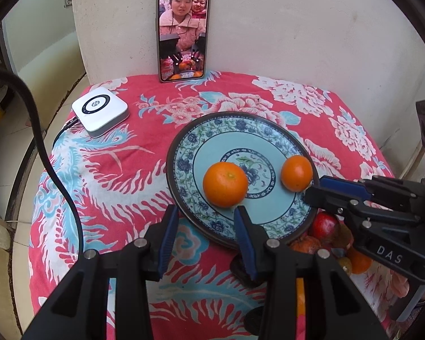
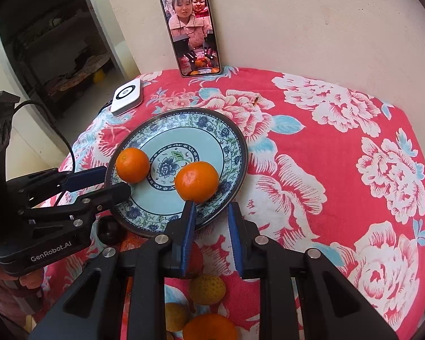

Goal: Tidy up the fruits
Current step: 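Withdraw both open tools from the plate back toward the fruit cluster, then grasp a dark plum with the left tool while the right tool grasps an orange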

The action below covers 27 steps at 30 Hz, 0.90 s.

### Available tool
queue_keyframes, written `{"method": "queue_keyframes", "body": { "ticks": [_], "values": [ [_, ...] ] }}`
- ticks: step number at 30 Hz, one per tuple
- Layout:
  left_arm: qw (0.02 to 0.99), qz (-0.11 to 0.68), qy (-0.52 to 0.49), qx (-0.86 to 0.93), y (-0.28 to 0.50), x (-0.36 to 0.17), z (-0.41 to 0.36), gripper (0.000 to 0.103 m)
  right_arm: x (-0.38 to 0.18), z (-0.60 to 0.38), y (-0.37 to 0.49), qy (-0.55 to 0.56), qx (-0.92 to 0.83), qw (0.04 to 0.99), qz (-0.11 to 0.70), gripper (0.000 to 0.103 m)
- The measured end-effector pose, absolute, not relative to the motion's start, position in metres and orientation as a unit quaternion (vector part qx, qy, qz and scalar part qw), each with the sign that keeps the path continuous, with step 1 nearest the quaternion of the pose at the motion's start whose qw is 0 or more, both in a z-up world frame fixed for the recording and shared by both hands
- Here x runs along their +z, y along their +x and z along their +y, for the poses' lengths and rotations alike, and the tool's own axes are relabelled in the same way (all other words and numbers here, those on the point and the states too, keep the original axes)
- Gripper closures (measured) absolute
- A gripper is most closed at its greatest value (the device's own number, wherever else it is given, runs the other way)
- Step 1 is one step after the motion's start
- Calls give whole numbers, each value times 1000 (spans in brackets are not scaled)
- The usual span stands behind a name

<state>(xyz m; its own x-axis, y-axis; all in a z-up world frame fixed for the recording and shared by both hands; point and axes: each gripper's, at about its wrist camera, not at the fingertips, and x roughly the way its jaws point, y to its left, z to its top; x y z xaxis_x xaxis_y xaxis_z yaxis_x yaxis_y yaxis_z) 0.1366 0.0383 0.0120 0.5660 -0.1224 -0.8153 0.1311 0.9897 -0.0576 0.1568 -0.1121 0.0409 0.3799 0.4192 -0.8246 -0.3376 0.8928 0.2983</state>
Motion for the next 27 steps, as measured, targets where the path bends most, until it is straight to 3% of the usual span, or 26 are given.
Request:
{"method": "queue_keyframes", "body": {
  "ticks": [9,27],
  "values": [
    [886,458,-4,-74,134,17,42,60,44,-111,153,44,236,832,500,72],
    [894,441,-16,-74,69,55,44,48,86,-131,86,20,225,856,465,57]
  ]
}}
